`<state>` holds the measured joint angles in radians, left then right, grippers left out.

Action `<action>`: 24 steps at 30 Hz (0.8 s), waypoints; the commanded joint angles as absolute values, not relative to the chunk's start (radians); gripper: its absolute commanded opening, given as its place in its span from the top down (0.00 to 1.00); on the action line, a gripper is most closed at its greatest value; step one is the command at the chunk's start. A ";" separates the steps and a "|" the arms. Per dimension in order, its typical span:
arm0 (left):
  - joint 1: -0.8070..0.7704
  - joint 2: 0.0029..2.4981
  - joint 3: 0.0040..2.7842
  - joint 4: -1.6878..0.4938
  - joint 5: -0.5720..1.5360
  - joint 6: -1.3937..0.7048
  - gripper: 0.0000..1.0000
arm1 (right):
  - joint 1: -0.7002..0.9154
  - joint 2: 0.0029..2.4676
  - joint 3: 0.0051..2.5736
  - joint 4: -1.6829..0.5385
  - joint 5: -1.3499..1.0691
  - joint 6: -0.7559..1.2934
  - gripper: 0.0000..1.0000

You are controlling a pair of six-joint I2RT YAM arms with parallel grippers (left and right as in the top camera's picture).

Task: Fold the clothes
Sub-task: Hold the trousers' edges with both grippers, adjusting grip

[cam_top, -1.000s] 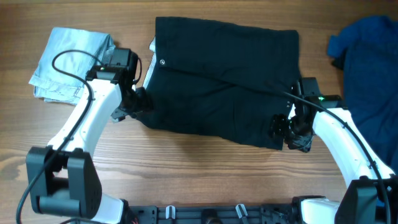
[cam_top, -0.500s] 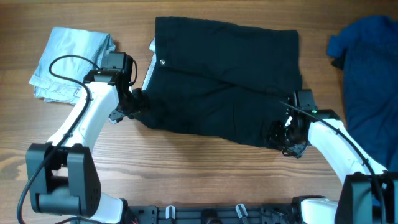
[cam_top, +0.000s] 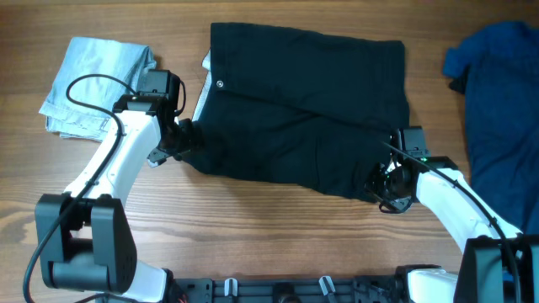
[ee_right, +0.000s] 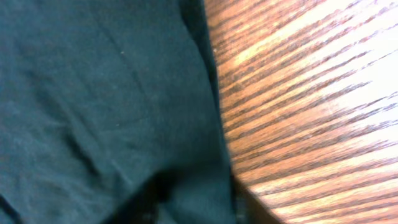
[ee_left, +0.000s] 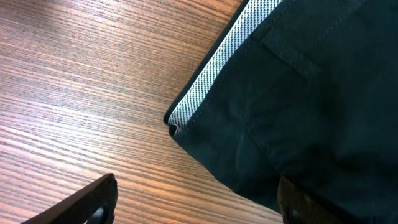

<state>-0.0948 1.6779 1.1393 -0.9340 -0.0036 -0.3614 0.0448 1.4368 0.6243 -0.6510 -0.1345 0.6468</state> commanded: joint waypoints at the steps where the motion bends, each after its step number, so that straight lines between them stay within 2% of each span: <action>1: -0.088 1.684 1.131 -0.932 -0.020 -0.375 0.17 | 0.044 1.448 0.593 -0.641 -0.154 0.665 0.92; 2: -0.088 1.684 1.131 -0.932 -0.020 -0.375 0.17 | 0.044 1.448 0.593 -0.640 -0.154 0.665 0.96; 7: -0.088 1.684 1.131 -0.931 -0.020 -0.375 0.17 | 0.044 1.448 0.593 -0.640 -0.158 0.665 0.96; 9: -0.088 1.684 1.131 -0.931 -0.020 -0.375 0.17 | 0.044 1.448 0.593 -0.640 -0.158 0.665 0.90; 11: -0.088 1.684 1.131 -0.931 -0.020 -0.375 0.16 | 0.044 1.448 0.593 -0.640 -0.157 0.665 0.96; 15: -0.088 1.684 1.131 -0.928 -0.020 -0.375 0.16 | 0.044 1.448 0.593 -0.621 -0.148 0.656 0.96; 16: -0.087 1.685 1.131 -0.926 -0.020 -0.375 0.12 | 0.044 1.448 0.593 -0.616 -0.149 0.656 0.95; 19: -0.086 1.695 1.131 -0.924 -0.019 -0.384 0.09 | 0.044 1.448 0.593 -0.613 -0.149 0.656 0.96; 24: -0.086 1.745 1.116 -0.904 -0.012 -0.409 0.09 | 0.044 1.448 0.593 -0.614 -0.146 0.653 0.96</action>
